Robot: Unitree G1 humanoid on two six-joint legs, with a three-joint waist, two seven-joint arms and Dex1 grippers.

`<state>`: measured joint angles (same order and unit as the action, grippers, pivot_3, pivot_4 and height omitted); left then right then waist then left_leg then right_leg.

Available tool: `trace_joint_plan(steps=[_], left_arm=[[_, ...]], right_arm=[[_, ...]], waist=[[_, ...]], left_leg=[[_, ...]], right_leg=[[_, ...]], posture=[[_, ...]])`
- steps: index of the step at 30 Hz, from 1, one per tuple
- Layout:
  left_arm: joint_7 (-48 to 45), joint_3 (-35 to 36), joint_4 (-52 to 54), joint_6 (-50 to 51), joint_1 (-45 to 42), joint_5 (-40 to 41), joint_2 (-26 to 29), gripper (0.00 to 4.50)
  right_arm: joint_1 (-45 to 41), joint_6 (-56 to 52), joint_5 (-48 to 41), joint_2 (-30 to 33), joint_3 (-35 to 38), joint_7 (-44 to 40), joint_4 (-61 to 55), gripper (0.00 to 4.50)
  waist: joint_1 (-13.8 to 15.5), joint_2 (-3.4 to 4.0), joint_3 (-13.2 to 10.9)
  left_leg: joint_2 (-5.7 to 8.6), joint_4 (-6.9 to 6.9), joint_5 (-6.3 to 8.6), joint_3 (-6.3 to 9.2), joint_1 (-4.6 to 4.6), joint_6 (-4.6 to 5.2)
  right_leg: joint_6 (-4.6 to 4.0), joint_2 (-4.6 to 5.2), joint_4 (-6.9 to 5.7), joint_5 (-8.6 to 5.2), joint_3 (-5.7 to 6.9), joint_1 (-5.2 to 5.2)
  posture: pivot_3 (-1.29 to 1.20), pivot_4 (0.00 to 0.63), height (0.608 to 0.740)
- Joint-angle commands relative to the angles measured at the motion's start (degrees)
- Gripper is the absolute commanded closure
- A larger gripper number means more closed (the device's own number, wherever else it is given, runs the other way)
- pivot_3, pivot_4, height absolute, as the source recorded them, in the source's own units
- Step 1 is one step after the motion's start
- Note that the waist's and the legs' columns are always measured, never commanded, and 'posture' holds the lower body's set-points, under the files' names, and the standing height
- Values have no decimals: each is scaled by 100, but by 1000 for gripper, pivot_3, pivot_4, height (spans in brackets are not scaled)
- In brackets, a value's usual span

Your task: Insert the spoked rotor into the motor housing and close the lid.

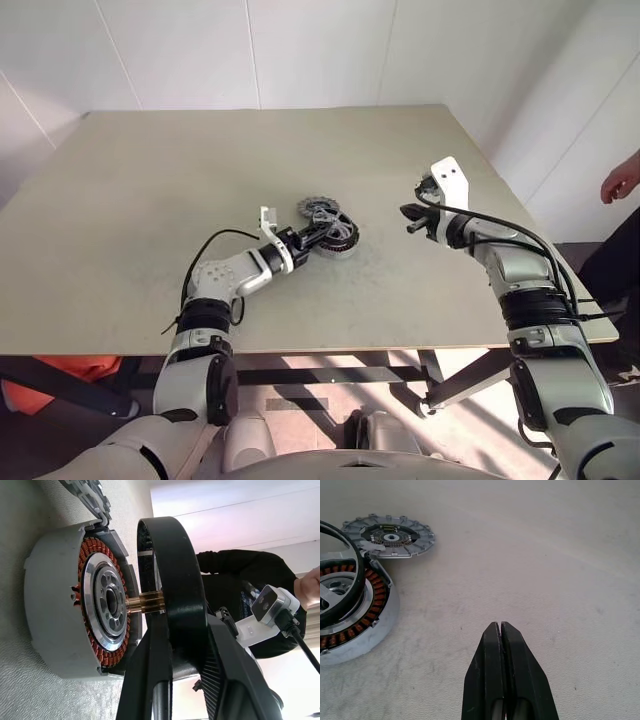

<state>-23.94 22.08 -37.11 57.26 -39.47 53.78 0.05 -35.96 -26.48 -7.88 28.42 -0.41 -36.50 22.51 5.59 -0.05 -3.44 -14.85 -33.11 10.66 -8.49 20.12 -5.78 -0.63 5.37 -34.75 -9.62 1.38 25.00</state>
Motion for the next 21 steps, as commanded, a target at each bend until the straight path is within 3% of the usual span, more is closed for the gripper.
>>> trace_joint_plan(steps=[1,13,21], left_arm=[[-220,-21,-121,-83,-225,-75,-63,4111],[-345,94,-692,-448,-422,-460,-60,4111],[-313,146,-314,-351,-343,-429,-14,4111]], right_arm=[[-12,-7,-72,1,131,37,-345,4500],[49,-100,-82,22,198,119,-479,4500],[-17,-87,-77,-50,147,115,-440,4500]], waist=[[3,0,0],[1,0,0],[-6,0,0]], left_leg=[[1,0,0,0,0,0],[1,0,1,0,-3,1],[1,0,1,0,-4,1]], right_leg=[[0,1,0,0,0,0],[0,2,0,0,0,-4],[0,1,0,0,0,-4]], posture=[[0,0,740],[0,0,740],[0,0,740]])
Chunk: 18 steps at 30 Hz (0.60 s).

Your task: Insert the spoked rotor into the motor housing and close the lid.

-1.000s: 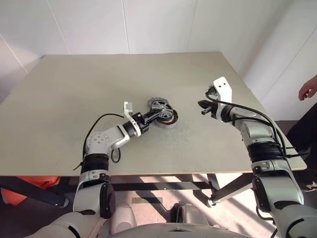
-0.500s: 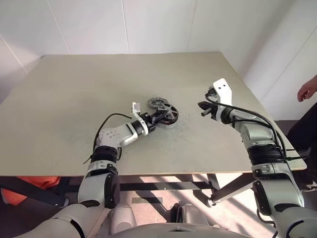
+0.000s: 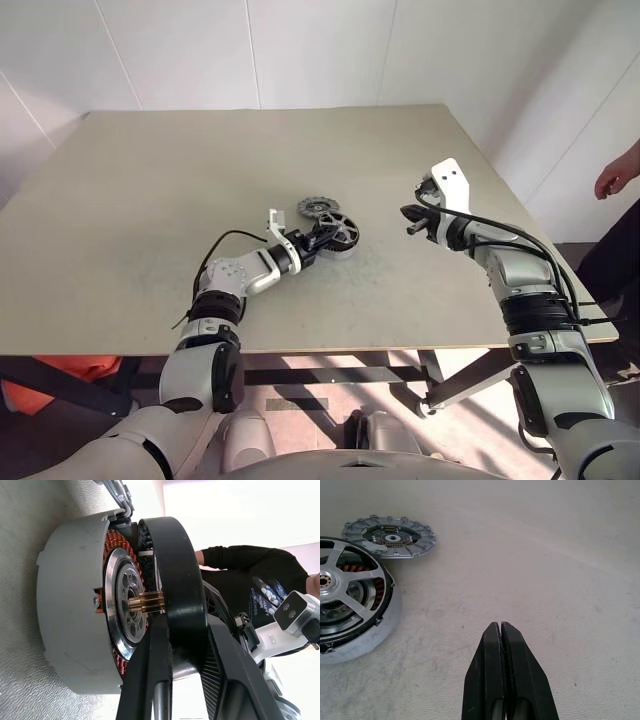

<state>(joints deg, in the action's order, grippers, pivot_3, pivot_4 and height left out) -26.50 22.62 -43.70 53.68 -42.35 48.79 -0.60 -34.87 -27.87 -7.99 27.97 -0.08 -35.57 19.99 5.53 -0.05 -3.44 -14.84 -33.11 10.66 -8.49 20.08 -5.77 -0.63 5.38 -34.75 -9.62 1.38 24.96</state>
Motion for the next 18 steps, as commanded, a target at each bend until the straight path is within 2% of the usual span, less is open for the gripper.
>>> trace_joint_plan(steps=[1,2,3,4,7,18], left_arm=[[-98,66,430,-20,-32,59,52,4111],[-110,53,475,-35,-19,49,47,4111],[-114,45,506,-44,-9,39,40,3375],[-77,61,505,8,-20,63,21,3177],[-13,134,539,160,-47,151,-25,2189],[87,14,1359,930,239,263,150,2189]], right_arm=[[-131,68,-60,-19,107,23,-178,4500],[-136,81,-54,-34,101,26,-166,4500],[-138,89,-51,-43,99,28,-158,4500],[-143,94,-51,-51,97,30,-156,4500],[-150,104,-48,-58,105,33,-150,4500],[-102,88,-57,-31,96,-6,-271,4500]], waist=[[1,0,0],[2,0,0],[4,0,0],[5,0,0],[7,0,0],[-3,0,0]], left_leg=[[0,0,0,0,0,0],[0,0,0,0,0,0],[0,0,0,0,0,0],[1,0,0,0,0,0],[1,0,0,0,1,0],[0,1,0,0,0,0]], right_leg=[[0,0,0,0,0,0],[0,0,0,0,0,0],[0,0,0,0,0,0],[0,1,0,0,0,0],[0,1,0,0,0,0],[0,1,0,0,0,0]], posture=[[0,0,740],[0,0,740],[0,0,740],[0,0,740],[0,0,740],[0,0,740]])
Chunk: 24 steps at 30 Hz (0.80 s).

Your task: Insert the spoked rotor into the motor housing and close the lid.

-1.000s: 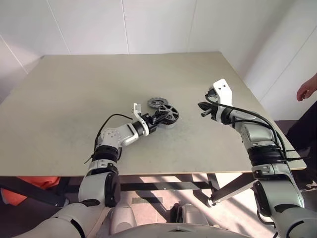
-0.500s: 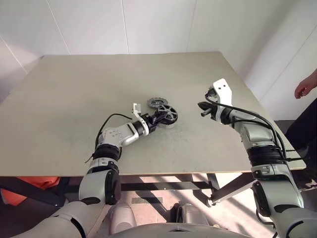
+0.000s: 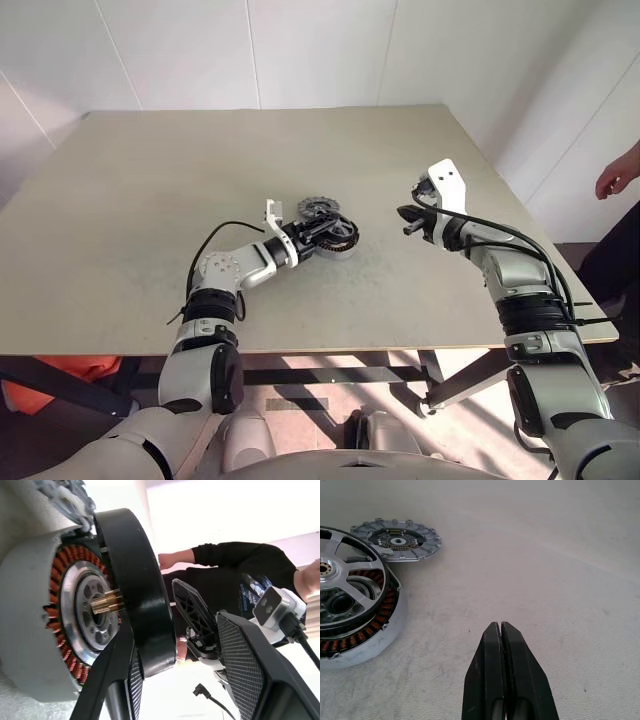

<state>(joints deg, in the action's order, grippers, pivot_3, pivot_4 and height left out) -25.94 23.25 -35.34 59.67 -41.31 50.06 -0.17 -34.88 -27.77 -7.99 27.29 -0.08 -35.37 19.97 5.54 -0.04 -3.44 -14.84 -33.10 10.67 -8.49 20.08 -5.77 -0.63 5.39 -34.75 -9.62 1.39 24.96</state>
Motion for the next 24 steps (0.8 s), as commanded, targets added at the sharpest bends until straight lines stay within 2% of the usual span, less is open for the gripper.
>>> trace_joint_plan(steps=[1,7,14,20,24], left_arm=[[69,-72,725,513,257,180,149,2189],[338,-132,1755,1364,979,445,268,2189],[506,-88,2557,1829,1462,709,341,2189],[519,87,2855,1655,1530,861,469,2189],[465,191,2864,1507,1526,933,564,2189]], right_arm=[[-99,73,-58,45,92,-38,-294,4500],[-93,12,-74,50,94,-70,-473,4500],[-75,17,-125,7,68,-174,-620,4500],[33,-266,-561,-171,-43,-561,-1512,4500],[2,-697,-699,-574,-344,-499,-2026,4500]], waist=[[-5,0,0],[-5,2,-1],[-10,2,-1],[-21,4,-2],[-21,4,-2]], left_leg=[[0,0,0,0,0,0],[0,1,1,0,0,1],[-1,-1,0,0,-1,0],[-5,3,0,0,-2,0],[-6,3,0,0,-4,0]], right_leg=[[0,0,0,0,0,0],[0,0,1,0,1,1],[2,0,0,-1,1,0],[3,-6,0,-2,2,3],[4,-6,0,-2,1,2]], posture=[[0,0,740],[0,0,740],[0,0,740],[0,0,740],[0,0,740]])
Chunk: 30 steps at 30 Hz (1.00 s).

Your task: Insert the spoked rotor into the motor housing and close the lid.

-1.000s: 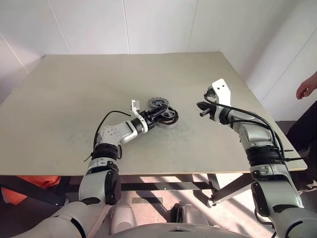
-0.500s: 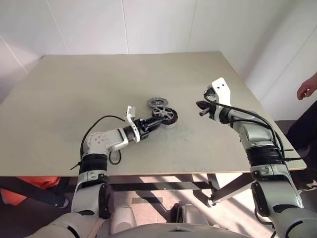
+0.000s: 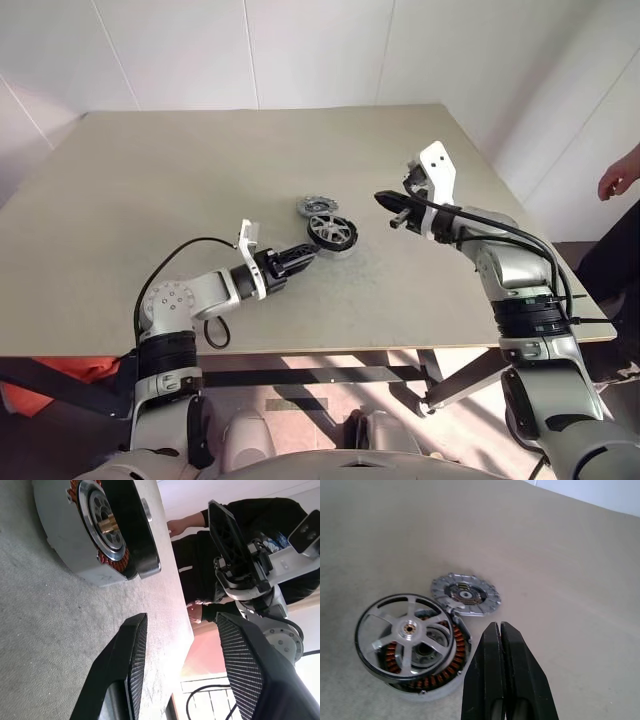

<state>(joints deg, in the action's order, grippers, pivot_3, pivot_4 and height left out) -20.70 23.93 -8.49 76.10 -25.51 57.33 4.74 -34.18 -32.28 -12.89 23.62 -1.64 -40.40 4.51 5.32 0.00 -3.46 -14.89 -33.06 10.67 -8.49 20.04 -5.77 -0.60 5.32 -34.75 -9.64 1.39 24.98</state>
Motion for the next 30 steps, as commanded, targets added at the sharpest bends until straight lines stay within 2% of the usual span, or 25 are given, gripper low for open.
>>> trace_joint_plan(steps=[1,6,15,25,30], left_arm=[[-76,152,180,-166,-51,221,102,2189],[-108,105,216,-372,17,156,222,2189],[-12,92,281,-810,188,75,398,2189],[24,6,229,-1029,210,45,461,2189],[-7,-132,200,-1068,222,-8,450,2189]], right_arm=[[-101,-327,-218,-338,-285,34,-536,4500],[-256,-211,-24,-746,-668,81,-142,4500],[-445,-48,167,-998,-843,156,657,4500],[-368,124,509,-904,-828,349,1250,4500],[-382,118,467,-840,-802,343,1189,4500]], waist=[[1,0,0],[2,0,0],[2,0,0],[5,0,0],[5,-1,1]], left_leg=[[0,0,0,0,0,0],[0,0,-1,1,1,-3],[-1,5,-2,5,1,-5],[-1,2,-4,4,-7,-7],[0,0,-4,5,-16,-8]], right_leg=[[0,0,0,0,0,0],[6,1,0,-3,1,0],[2,0,0,-1,2,0],[3,1,-2,-1,1,-11],[4,1,-2,-3,1,-21]], posture=[[0,0,740],[0,0,740],[0,0,740],[0,0,740],[0,0,740]])
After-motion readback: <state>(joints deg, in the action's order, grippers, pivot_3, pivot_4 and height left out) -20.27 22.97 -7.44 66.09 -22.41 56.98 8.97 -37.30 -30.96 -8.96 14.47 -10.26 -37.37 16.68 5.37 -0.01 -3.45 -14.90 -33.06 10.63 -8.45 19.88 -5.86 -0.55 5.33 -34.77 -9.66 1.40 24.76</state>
